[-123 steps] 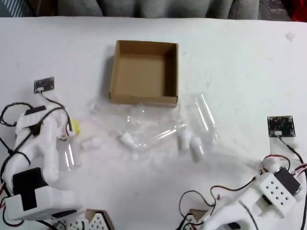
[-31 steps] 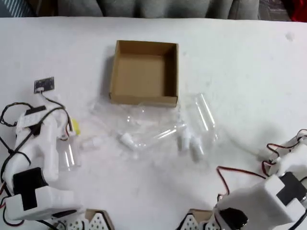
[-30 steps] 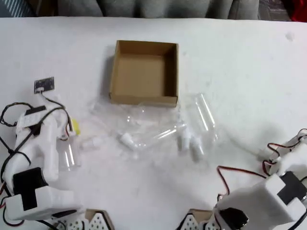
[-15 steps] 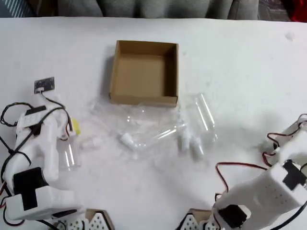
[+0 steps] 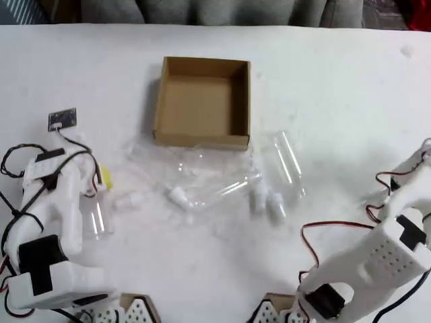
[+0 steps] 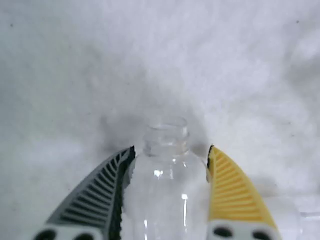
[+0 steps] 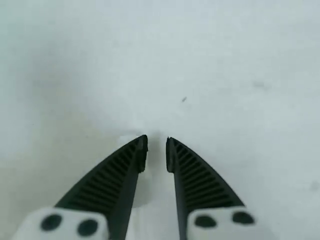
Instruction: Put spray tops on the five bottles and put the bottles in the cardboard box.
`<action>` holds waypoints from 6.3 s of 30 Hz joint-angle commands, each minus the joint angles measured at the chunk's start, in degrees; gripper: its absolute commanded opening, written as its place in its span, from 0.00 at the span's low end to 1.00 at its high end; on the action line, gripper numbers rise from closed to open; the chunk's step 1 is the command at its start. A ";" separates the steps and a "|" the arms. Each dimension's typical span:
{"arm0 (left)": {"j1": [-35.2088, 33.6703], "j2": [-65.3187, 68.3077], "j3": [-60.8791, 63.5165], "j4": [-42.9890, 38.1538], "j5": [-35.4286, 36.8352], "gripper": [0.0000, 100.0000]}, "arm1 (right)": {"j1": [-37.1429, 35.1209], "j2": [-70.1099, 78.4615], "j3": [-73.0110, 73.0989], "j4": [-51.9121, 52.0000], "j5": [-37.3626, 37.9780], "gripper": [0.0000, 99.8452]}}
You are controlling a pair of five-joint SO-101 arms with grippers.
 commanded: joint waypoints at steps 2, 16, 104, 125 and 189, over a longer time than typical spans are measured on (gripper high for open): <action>-0.48 -2.24 -1.93 -1.41 0.44 0.03 | -3.56 -1.63 -4.66 4.79 -0.53 0.04; -0.48 -2.24 -2.02 -1.41 0.44 0.03 | -5.41 -13.67 -2.20 18.77 10.99 0.04; -0.66 -2.24 -1.93 -2.20 0.44 0.03 | -60.97 -37.76 1.58 6.29 15.12 0.02; 1.80 -2.33 -1.93 -2.20 0.44 0.03 | -71.25 -54.11 25.67 -7.43 14.42 0.02; 25.80 -51.47 18.29 -16.18 0.53 0.03 | -63.96 -49.89 40.44 -49.27 -3.87 0.02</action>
